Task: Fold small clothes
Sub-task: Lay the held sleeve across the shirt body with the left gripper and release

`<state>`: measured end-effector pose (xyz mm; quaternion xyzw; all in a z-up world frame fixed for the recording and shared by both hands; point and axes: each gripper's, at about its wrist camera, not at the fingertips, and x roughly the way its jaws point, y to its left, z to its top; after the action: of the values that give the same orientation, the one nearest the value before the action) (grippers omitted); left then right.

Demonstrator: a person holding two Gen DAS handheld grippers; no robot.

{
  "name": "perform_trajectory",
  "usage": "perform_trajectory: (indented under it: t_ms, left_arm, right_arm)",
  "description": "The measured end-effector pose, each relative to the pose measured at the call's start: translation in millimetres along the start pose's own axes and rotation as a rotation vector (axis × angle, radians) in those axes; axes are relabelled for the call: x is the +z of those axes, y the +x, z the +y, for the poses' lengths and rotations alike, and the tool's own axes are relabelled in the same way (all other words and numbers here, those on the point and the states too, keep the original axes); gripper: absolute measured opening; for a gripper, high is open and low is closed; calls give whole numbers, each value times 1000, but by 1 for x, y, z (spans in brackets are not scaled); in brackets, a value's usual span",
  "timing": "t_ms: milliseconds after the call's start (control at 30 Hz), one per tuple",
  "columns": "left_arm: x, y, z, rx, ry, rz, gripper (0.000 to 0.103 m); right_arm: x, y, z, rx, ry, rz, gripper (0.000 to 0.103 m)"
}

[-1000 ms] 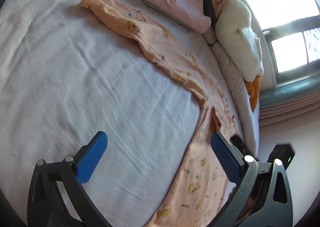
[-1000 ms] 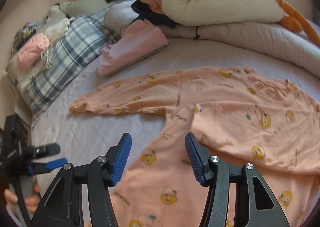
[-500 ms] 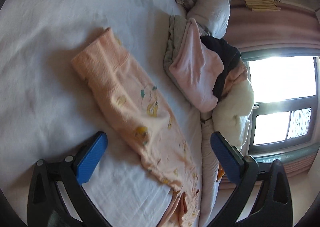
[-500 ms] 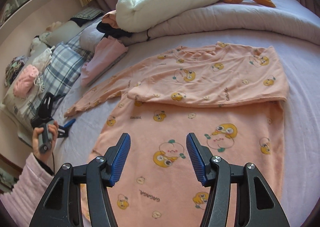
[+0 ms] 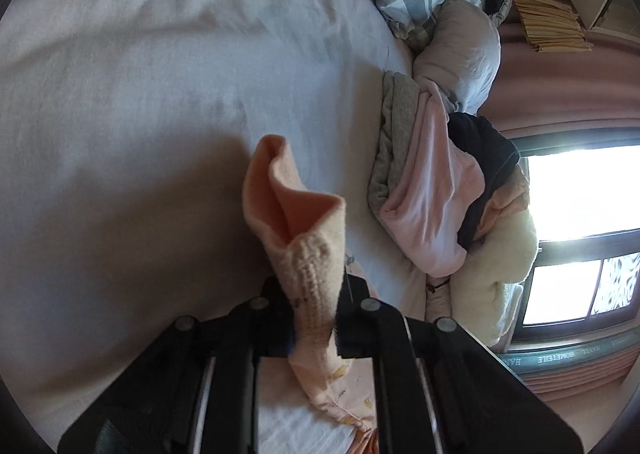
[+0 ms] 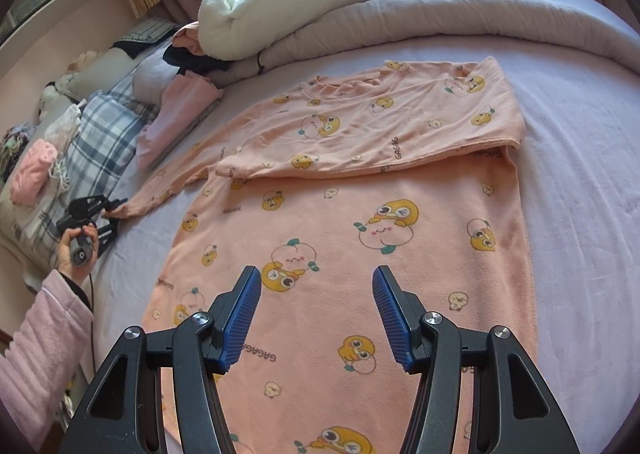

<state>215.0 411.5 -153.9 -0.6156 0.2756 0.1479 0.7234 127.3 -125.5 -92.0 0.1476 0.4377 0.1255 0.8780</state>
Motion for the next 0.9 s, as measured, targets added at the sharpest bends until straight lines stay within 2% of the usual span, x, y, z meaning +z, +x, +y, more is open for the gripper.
perform_trajectory:
  t_ms: [167, 300, 467, 600, 767, 833, 900]
  left_arm:
    - [-21, -15, -46, 22, 205, -24, 9]
    - [-67, -22, -112, -17, 436, 7, 9]
    - [-162, -9, -194, -81, 713, 120, 9]
    - [-251, 7, -236, -135, 875, 222, 9]
    - [-358, 32, -255, -135, 1055, 318, 9]
    - [-392, 45, -253, -116, 1100, 357, 10]
    - [-424, 64, -248, -96, 1126, 430, 11]
  right_arm:
    - [-6, -4, -11, 2, 34, -5, 58]
    - [-10, -11, -19, 15, 63, -24, 58]
    - [-19, -24, -29, 37, 94, -44, 58]
    - [-27, -33, -37, 33, 96, -51, 58]
    - [-34, -46, -53, 27, 125, -77, 58]
    - [-36, -50, -60, 20, 137, -84, 58]
    - [-38, -53, -67, 15, 152, -93, 58]
